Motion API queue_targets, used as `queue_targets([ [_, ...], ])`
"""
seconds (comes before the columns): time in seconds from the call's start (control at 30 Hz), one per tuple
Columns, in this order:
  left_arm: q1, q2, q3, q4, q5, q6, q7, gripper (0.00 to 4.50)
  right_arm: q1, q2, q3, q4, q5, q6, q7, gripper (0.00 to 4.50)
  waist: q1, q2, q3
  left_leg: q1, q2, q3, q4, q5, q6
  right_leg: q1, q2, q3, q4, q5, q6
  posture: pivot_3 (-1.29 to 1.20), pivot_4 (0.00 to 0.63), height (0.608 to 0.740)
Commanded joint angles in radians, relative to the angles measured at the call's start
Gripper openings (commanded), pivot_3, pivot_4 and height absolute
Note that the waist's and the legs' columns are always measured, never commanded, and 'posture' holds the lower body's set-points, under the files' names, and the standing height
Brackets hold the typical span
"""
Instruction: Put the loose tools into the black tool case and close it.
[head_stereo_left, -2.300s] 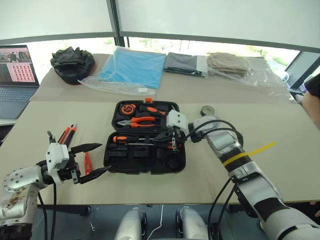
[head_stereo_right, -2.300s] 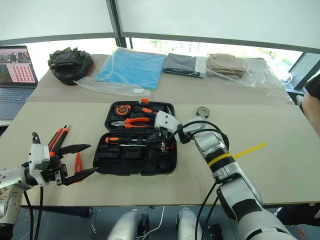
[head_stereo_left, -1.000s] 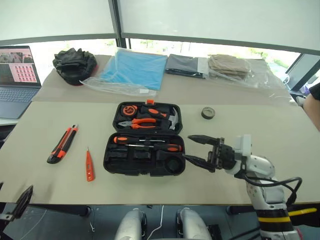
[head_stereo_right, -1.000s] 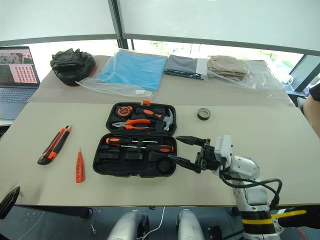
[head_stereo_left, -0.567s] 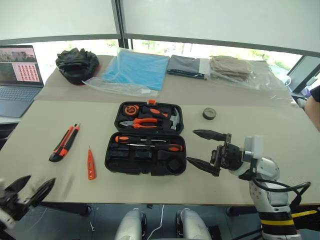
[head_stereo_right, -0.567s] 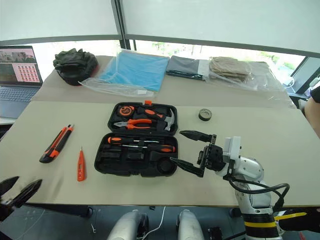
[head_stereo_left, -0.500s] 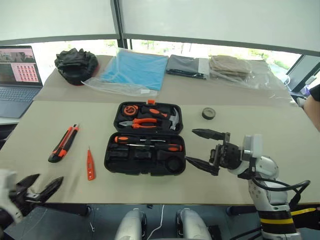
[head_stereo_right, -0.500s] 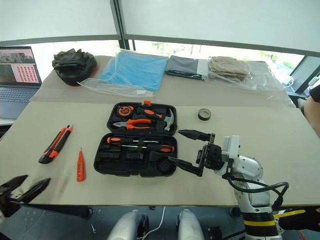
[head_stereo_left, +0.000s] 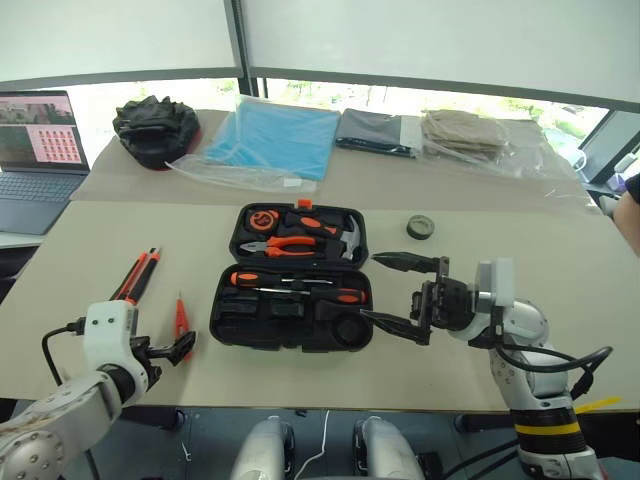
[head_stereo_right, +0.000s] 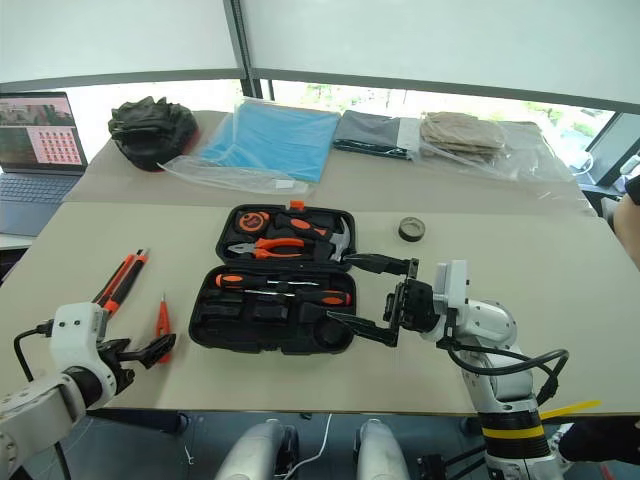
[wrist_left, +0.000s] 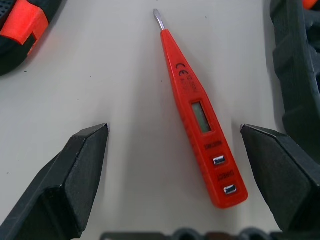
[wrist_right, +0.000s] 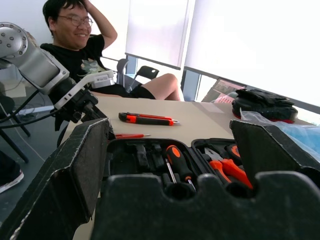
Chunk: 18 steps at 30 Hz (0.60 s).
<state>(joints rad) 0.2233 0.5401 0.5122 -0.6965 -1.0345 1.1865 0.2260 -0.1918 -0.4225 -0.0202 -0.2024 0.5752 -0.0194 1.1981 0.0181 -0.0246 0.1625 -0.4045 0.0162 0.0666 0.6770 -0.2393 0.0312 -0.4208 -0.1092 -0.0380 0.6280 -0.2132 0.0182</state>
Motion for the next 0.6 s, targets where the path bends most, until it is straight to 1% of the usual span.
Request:
queue_targets([
  [0.03, -0.018, -0.058, -0.101, -0.002, 0.041, 0.031, 0.056, 4.5, -0.002, -0.001, -0.007, -0.016, 0.022, -0.015, 0.006, 4.46, 0.006, 0.002, -0.001, 0.0, 0.0, 0.0, 0.0, -0.001, -0.002, 0.0, 0.0, 0.0, 0.0, 0.0, 0.0, 0.0, 0.15, 0.74],
  [0.07, -0.024, -0.071, -0.112, 0.003, 0.051, 0.039, 0.067, 4.5, -0.001, 0.0, -0.006, -0.017, 0.024, -0.013, 0.004, 4.46, 0.007, 0.003, -0.001, 0.0, -0.001, 0.0, 0.0, -0.001, -0.002, 0.001, -0.001, 0.0, 0.0, 0.0, 0.0, 0.0, 0.15, 0.74],
  [0.2, -0.039, -0.088, -0.125, 0.025, 0.091, 0.071, 0.081, 3.46, 0.005, 0.003, -0.004, -0.02, 0.027, -0.008, -0.005, 4.5, 0.012, 0.006, -0.003, 0.001, -0.001, 0.0, 0.001, -0.001, -0.002, 0.001, -0.001, 0.0, 0.0, -0.001, -0.001, 0.0, 0.15, 0.74],
  [0.23, -0.046, -0.091, -0.131, 0.034, 0.101, 0.079, 0.078, 3.02, 0.008, 0.004, -0.003, -0.022, 0.027, -0.007, -0.007, 4.5, 0.013, 0.006, -0.003, 0.001, -0.001, 0.0, 0.001, -0.001, -0.002, 0.001, -0.001, 0.0, 0.0, -0.003, -0.005, 0.0, 0.15, 0.74],
  [0.27, -0.051, -0.092, -0.135, 0.04, 0.11, 0.085, 0.076, 2.72, 0.01, 0.005, 0.0, -0.027, 0.026, -0.004, -0.011, 4.5, 0.015, 0.007, -0.004, 0.001, -0.001, 0.0, 0.001, 0.0, -0.001, 0.001, 0.0, 0.0, 0.0, -0.003, -0.005, 0.0, 0.15, 0.74],
  [0.3, -0.056, -0.091, -0.138, 0.041, 0.118, 0.091, 0.071, 2.31, 0.012, 0.006, 0.002, -0.033, 0.026, -0.001, -0.015, 4.5, 0.018, 0.008, -0.004, 0.001, -0.002, 0.0, 0.001, 0.0, 0.0, 0.002, 0.0, 0.0, 0.0, -0.003, -0.005, 0.0, 0.15, 0.74],
  [0.33, -0.06, -0.088, -0.143, 0.041, 0.127, 0.093, 0.061, 1.98, 0.012, 0.006, 0.004, -0.042, 0.026, 0.004, -0.022, 4.5, 0.019, 0.009, -0.005, 0.001, -0.002, 0.0, 0.001, 0.003, 0.004, 0.002, 0.0, 0.0, 0.0, -0.003, -0.005, 0.0, 0.15, 0.74],
  [0.47, -0.06, -0.079, -0.121, 0.04, 0.148, 0.095, 0.031, 0.6, 0.012, 0.002, 0.01, -0.073, 0.028, 0.024, -0.046, 4.5, 0.022, 0.01, -0.005, 0.001, -0.002, 0.0, 0.001, 0.003, 0.005, 0.001, -0.001, 0.0, 0.0, -0.003, -0.005, 0.0, 0.15, 0.74],
  [0.5, -0.058, -0.072, -0.106, 0.043, 0.155, 0.091, 0.02, 0.45, 0.011, 0.0, 0.011, -0.078, 0.028, 0.029, -0.051, 4.5, 0.022, 0.01, -0.005, 0.001, -0.002, 0.0, 0.001, 0.003, 0.005, 0.001, -0.001, 0.0, 0.0, -0.003, -0.005, 0.0, 0.15, 0.74],
  [0.6, -0.04, -0.025, -0.059, 0.047, 0.169, 0.07, -0.048, 0.45, 0.01, -0.006, 0.011, -0.087, 0.024, 0.043, -0.062, 4.5, 0.019, 0.01, -0.005, 0.001, -0.001, 0.0, 0.001, 0.003, 0.005, 0.001, -0.001, 0.0, 0.0, -0.004, -0.005, 0.0, 0.15, 0.74],
])
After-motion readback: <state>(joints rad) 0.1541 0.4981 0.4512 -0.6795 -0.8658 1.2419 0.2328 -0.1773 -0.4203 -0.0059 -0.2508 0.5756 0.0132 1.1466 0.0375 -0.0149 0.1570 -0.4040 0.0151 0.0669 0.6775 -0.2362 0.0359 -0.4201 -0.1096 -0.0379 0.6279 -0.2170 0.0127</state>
